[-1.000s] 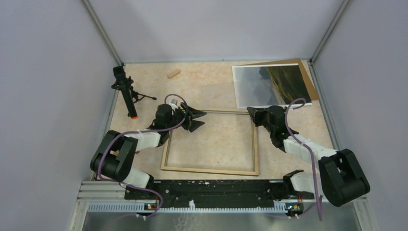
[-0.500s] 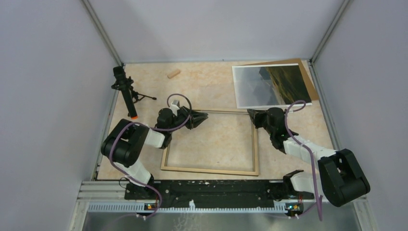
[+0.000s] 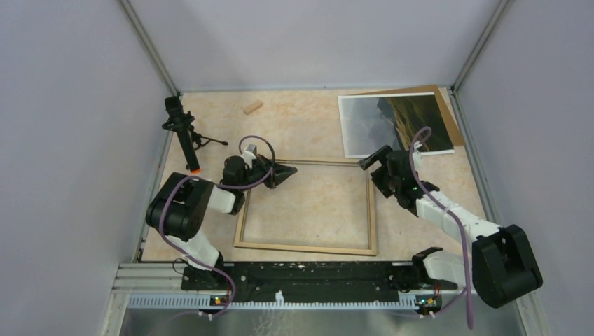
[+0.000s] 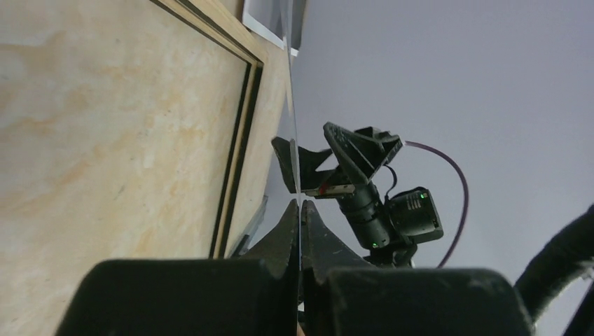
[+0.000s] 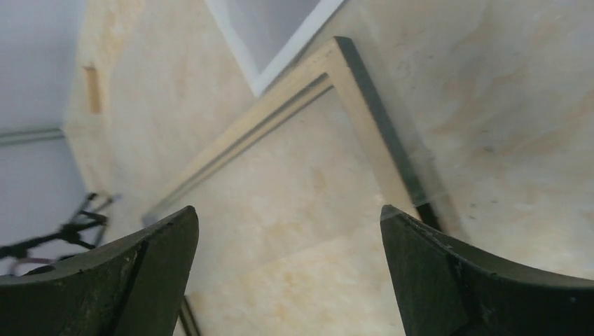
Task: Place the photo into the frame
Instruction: Pick up the photo frame item at the center of the board, then place the photo frame item in the photo frame.
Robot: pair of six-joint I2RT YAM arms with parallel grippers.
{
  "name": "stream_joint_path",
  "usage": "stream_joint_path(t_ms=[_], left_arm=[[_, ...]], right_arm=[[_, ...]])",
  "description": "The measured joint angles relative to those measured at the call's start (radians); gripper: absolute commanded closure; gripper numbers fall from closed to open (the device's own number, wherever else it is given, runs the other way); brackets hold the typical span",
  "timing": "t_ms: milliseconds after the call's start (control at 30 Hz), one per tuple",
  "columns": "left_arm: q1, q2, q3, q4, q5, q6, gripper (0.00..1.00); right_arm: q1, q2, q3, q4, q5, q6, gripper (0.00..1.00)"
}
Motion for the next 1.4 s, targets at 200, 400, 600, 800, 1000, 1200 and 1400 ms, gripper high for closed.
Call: stream_joint_path(t_ms=[200,400,600,800,1000,1200,1400], left_arm=[[0.106,-0.071,0.043,-0.237,0.095,0.182,1.0],[0.19,-0.13,0.117,-0.487,0.179,0.395,1.0],[0.25,-0.146,0.159,-0.706,0.235,0.586,1.0],[0.314,-0.146,0.159,-0.863,0.285,0.726,1.0],[0.362,-0.143,0.163,-0.982,0.305,0.843,1.0],[0.366,-0.134,0.179,-1.055,0.307,0.931,1.0],[0.366,-0.133,0.187,-1.133,0.303,1.018,1.0]], right_arm=[[0.001,-0.116,0.002,-0.195,0.017,-0.357,0.01],[-0.033,-0.159,0.027,-0.313,-0.022,-0.583,0.02],[-0.319,-0.019,0.138,-0.297,-0.333,-0.728,0.04],[-0.502,0.243,0.185,-0.171,-0.692,-0.728,0.07],[-0.518,0.427,0.185,0.026,-0.907,-0.638,0.27],[-0.516,0.52,0.185,0.126,-0.997,-0.594,0.3],[-0.516,0.547,0.176,0.29,-1.048,-0.519,0.38]])
